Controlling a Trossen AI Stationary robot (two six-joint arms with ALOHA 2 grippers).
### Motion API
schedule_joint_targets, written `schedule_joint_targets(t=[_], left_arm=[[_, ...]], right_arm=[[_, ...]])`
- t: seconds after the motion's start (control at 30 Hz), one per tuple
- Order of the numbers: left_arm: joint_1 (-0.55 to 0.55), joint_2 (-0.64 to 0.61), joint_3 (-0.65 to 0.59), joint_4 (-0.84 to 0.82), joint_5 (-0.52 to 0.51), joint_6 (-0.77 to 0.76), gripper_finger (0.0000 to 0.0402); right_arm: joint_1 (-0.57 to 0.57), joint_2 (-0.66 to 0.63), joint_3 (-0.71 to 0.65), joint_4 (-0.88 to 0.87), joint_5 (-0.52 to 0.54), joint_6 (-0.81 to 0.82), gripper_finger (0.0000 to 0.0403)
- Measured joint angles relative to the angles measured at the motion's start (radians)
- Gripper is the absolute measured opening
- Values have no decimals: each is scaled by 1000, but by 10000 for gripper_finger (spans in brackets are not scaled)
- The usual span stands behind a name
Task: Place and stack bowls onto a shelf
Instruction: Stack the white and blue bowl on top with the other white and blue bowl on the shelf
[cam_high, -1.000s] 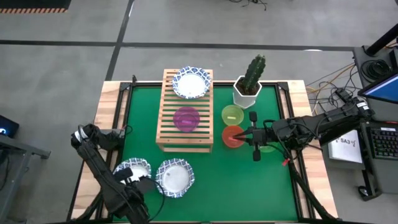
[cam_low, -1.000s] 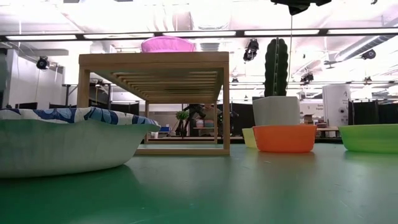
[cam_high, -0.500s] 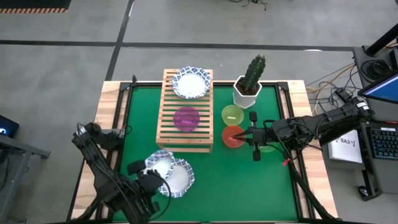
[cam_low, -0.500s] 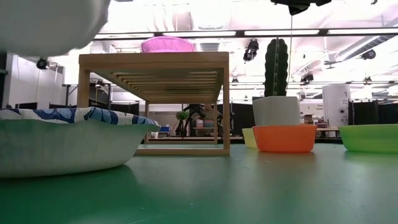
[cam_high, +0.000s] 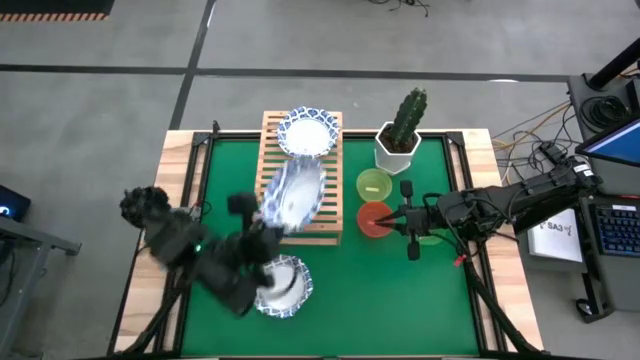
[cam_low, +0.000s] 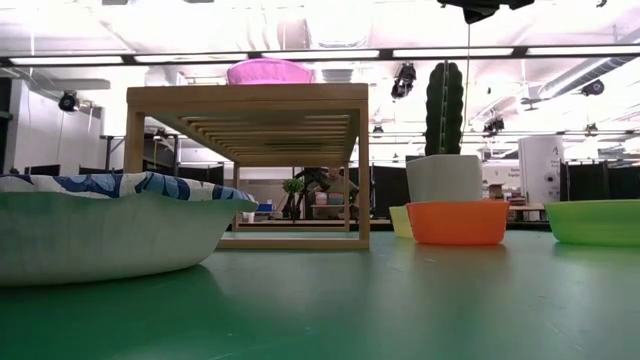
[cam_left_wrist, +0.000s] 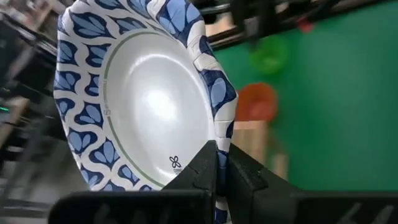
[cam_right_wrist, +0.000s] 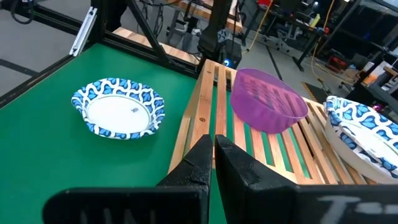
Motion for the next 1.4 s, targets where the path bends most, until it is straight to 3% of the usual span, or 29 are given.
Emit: schedule_joint_targets(t=[0.1, 0.2, 0.4, 0.57, 0.67, 0.93, 1.4], left_arm=[[154, -11, 14, 9, 73, 189, 0], [352, -15, -4, -1, 215, 329, 0], [709, -9, -47, 53, 511, 497, 0], [889, -8, -108, 94, 666, 544, 0], [931, -8, -138, 132, 714, 560, 0], [939, -8, -181, 195, 707, 586, 9], [940, -4, -212, 254, 705, 578, 100]], right_arm=[[0, 0, 0, 0, 0, -1, 9], [0, 0, 0, -1, 0, 0, 9], [0, 0, -1, -35, 1, 5, 9], [0, 0, -1, -52, 1, 20, 9], [0, 0, -2, -53, 1, 28, 9], [0, 0, -7, -53, 2, 32, 9], [0, 0, -8, -53, 3, 37, 9]])
